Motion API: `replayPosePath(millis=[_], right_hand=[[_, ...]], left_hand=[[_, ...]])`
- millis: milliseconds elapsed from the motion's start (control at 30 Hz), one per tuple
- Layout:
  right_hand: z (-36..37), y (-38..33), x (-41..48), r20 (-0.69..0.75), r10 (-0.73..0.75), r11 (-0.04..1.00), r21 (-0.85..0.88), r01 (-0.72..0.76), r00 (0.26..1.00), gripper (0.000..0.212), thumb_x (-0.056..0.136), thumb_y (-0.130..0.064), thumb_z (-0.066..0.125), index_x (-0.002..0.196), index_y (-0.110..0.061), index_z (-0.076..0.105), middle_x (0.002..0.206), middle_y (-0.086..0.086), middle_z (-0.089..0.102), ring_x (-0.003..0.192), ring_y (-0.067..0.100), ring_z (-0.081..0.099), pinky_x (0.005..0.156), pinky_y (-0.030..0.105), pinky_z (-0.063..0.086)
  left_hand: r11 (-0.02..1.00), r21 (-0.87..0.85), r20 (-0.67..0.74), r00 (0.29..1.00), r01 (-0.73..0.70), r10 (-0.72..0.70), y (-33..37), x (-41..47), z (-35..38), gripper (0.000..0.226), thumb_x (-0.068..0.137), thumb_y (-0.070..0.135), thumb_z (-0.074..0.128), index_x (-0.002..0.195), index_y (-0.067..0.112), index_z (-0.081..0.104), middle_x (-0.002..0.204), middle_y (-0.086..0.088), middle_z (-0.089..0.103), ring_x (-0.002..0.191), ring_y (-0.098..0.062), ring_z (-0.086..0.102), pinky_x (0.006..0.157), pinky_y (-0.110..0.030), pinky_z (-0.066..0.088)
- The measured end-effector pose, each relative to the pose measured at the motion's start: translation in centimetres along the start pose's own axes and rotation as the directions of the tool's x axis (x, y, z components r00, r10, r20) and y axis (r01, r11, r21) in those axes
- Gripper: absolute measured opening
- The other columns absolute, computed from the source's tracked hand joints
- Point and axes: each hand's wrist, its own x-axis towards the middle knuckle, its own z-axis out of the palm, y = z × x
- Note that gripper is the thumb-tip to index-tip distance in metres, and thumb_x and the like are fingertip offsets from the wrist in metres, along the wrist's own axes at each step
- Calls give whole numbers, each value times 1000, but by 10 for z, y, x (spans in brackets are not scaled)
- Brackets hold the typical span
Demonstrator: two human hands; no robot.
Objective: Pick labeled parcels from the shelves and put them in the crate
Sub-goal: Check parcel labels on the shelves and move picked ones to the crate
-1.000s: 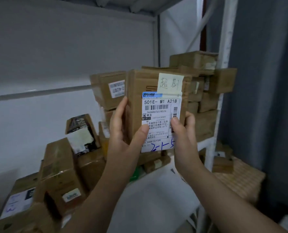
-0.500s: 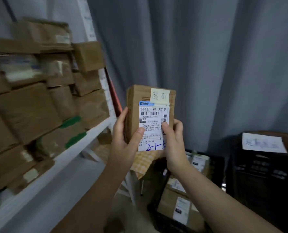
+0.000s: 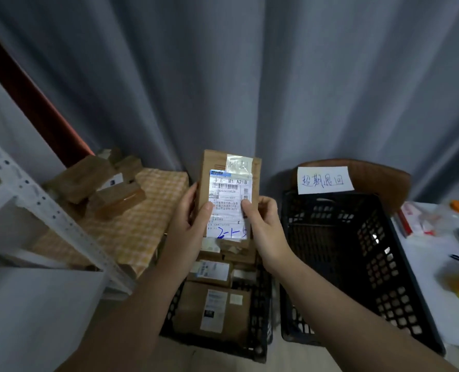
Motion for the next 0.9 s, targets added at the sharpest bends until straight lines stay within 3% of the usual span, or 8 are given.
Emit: replayPosePath(millis=[167, 400, 500, 567, 733, 767, 833, 900], right_hand=[[1, 44, 45, -35, 107, 989, -100, -110, 994, 29, 97, -25, 53, 124, -19, 46, 120, 2, 60, 98, 8, 62, 67, 14, 52], [42, 114, 124, -100, 259, 949, -159, -273, 961, 30, 96, -20, 55, 125, -18, 49, 117, 3, 63, 94, 8, 65, 65, 16, 54], [61, 150, 162, -115, 343, 902, -235, -361, 932, 40, 95, -22, 58, 133, -16, 49, 120, 3, 64, 96, 9, 64, 79, 23, 55], [73, 174, 184, -107, 394, 868, -282, -408, 913, 41, 96, -20, 56, 136, -17, 47, 115, -3, 63, 88, 3, 61, 70, 14, 51], [73, 222, 227, -88, 420, 764, -503, -404, 903, 37, 98, -20, 51, 135, -23, 48, 105, -10, 60, 77, -5, 53, 59, 3, 42], [69, 232, 234, -93, 393, 733, -569, -373, 915, 37, 98, -22, 51, 135, -25, 48, 106, -10, 61, 80, -3, 56, 65, 7, 47], [56, 252, 248, -125, 333, 622, -716, -317, 935, 41, 97, -31, 51, 137, -28, 46, 121, -2, 62, 106, 16, 58, 93, 33, 49], [44, 271, 259, -171, 320, 476, -822, -314, 932, 49, 96, -45, 47, 142, -33, 38, 142, 1, 47, 134, 26, 35, 112, 50, 26]], left_hand=[[983, 123, 81, 986, 133, -144, -65, 42, -7, 40, 98, 35, 46, 137, 39, 42, 120, 25, 57, 105, 13, 55, 81, -9, 46], [923, 118, 214, 898, 366, -384, -163, 105, -40, 66, 93, 18, 58, 148, 32, 26, 126, 16, 59, 110, 1, 59, 85, -19, 51], [879, 158, 175, 863, 450, -473, -214, 132, -59, 60, 93, 18, 58, 145, 33, 32, 124, 12, 62, 110, -5, 61, 95, -36, 51], [853, 192, 144, 846, 485, -514, -248, 147, -68, 52, 94, 18, 57, 140, 33, 39, 120, 13, 64, 108, -4, 61, 96, -41, 49], [807, 280, 154, 806, 520, -572, -318, 183, -63, 51, 95, 23, 55, 142, 27, 36, 120, 12, 62, 107, -3, 61, 91, -28, 50], [804, 305, 155, 806, 511, -571, -329, 190, -57, 53, 95, 24, 55, 143, 26, 35, 121, 11, 61, 106, -3, 60, 85, -19, 49], [800, 366, 158, 815, 476, -557, -347, 201, -41, 51, 96, 26, 53, 143, 25, 34, 119, 12, 58, 96, 3, 57, 72, -9, 42], [792, 418, 155, 824, 445, -545, -361, 207, -26, 47, 98, 29, 49, 142, 26, 33, 113, 14, 54, 92, 3, 55, 64, -6, 37]])
